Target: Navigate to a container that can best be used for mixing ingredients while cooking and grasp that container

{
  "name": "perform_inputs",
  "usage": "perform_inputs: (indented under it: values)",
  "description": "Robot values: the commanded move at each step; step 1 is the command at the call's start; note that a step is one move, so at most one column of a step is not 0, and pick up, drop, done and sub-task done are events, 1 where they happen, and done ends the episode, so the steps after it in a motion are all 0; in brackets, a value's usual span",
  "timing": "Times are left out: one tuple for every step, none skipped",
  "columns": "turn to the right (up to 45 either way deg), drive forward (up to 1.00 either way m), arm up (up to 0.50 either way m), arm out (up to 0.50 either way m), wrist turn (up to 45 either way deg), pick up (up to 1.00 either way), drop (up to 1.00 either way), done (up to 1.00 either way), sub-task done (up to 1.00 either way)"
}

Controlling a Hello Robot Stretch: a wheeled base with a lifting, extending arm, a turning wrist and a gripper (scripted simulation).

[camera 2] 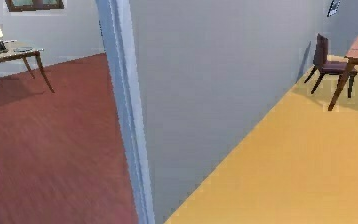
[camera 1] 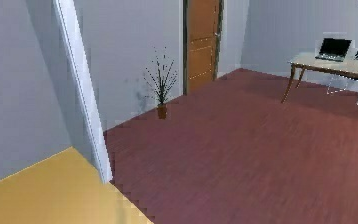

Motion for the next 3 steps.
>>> perform_inputs:
  values:
    - [12.0,0.0,0.0,0.0,0.0,0.0,0.0,0.0,0.0]
    - [0.0,0.3,0.0,0.0,0.0,0.0,0.0,0.0,0.0]
    - [27.0,0.0,0.0,0.0,0.0,0.0,0.0,0.0,0.0]
